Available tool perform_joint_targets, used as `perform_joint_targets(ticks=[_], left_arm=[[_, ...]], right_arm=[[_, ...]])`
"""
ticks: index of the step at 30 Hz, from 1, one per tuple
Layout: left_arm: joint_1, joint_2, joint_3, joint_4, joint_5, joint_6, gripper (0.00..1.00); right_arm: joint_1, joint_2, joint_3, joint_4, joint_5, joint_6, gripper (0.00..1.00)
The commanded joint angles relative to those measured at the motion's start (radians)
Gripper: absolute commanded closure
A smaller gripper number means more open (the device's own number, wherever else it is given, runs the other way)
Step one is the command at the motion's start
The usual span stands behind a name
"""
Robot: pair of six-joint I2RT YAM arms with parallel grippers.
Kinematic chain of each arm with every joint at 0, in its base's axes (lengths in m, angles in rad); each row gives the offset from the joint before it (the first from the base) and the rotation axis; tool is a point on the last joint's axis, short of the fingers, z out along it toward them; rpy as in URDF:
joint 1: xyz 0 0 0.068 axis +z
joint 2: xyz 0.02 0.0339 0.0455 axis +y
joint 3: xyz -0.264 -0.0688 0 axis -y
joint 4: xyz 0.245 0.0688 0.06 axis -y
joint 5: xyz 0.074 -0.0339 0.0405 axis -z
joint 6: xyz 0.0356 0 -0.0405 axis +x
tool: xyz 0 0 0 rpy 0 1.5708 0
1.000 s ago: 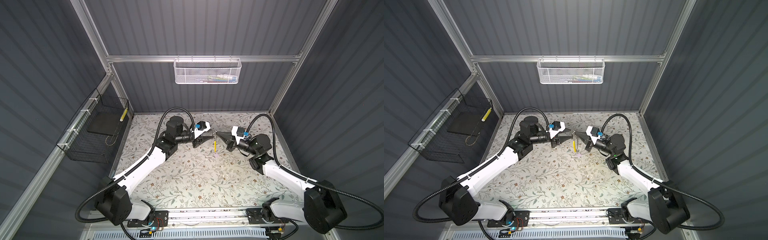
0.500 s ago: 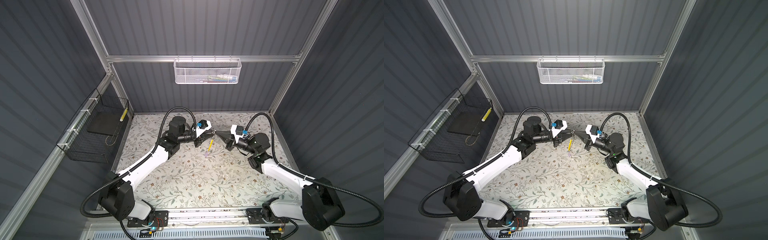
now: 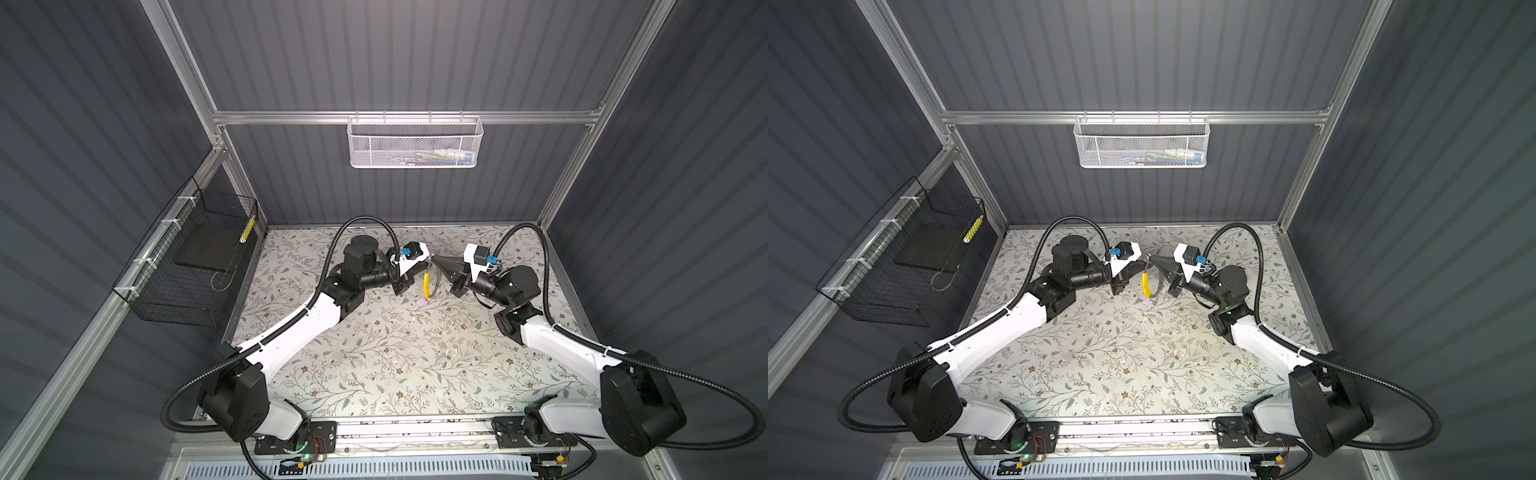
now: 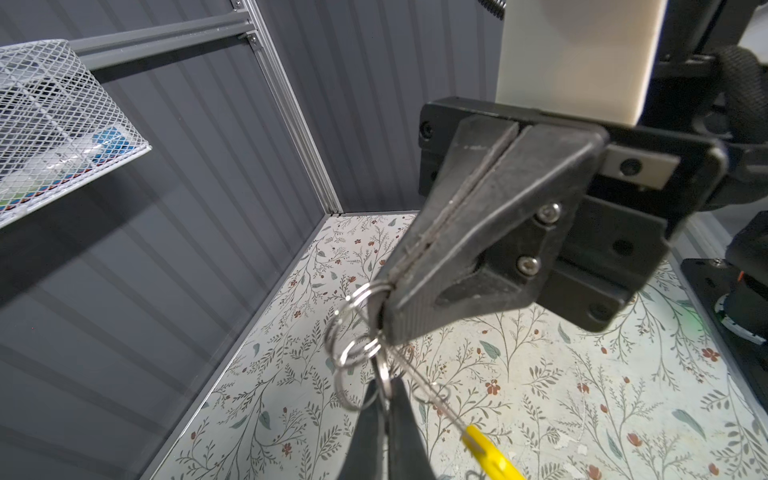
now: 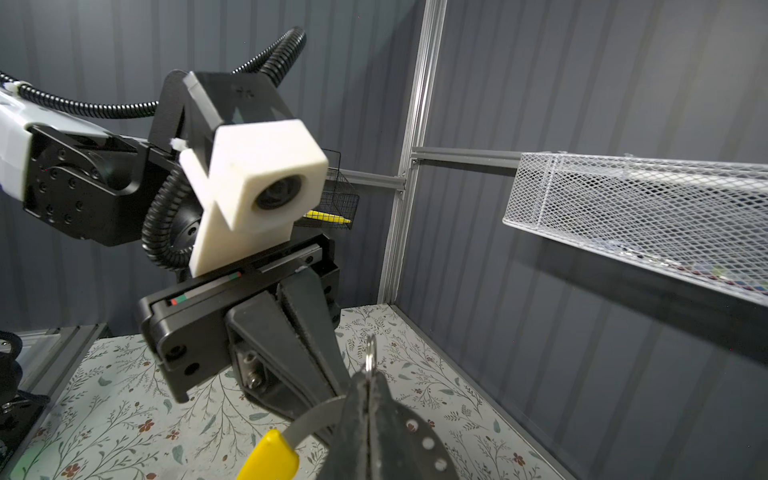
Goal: Put the keys on the keyring
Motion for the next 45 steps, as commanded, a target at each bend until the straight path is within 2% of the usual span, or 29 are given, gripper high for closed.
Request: perform_joint_targets(ticks=[1, 6, 8, 10, 13, 17, 26, 37, 45], left_arm=[[-0.023, 0.029, 0.022, -0.014, -0.010, 0.029, 1.00], [-0.037, 0.039, 0.018, 0.017, 0.012, 0.014, 1.00], [-0.037, 0.030, 0.010, 0.031, 0.004, 0.005, 0.91], [-0.037, 0.011, 0.000, 0.035, -0.030, 0.011, 0.77], [-0.027, -0.033, -0.023, 0.027, -0.100, 0.043, 0.69], [0.029, -0.095, -0.054, 0.036, -0.083, 0.050, 0.65], [0.095, -0.137, -0.038, 0.033, 0.062, 0.071, 0.65], [0.107, -0.042, 0.057, 0.058, 0.261, -0.005, 0.65], [0.107, -0.003, 0.084, 0.033, 0.317, -0.013, 0.70]], right_arm=[[-0.002, 0.003, 0.022, 0.082, 0.045, 0.033, 1.00], [-0.003, 0.012, 0.019, 0.089, 0.050, 0.048, 1.00], [-0.003, 0.011, 0.013, 0.089, 0.050, 0.046, 1.00], [-0.003, 0.009, 0.008, 0.085, 0.045, 0.041, 1.00], [-0.007, 0.009, 0.003, 0.084, 0.018, 0.037, 1.00], [-0.019, 0.019, -0.001, 0.109, -0.030, 0.055, 1.00], [-0.026, 0.033, 0.002, 0.139, -0.119, 0.067, 1.00], [-0.026, 0.024, 0.007, 0.108, -0.164, 0.053, 1.00], [-0.026, 0.016, 0.009, 0.092, -0.174, 0.043, 1.00]])
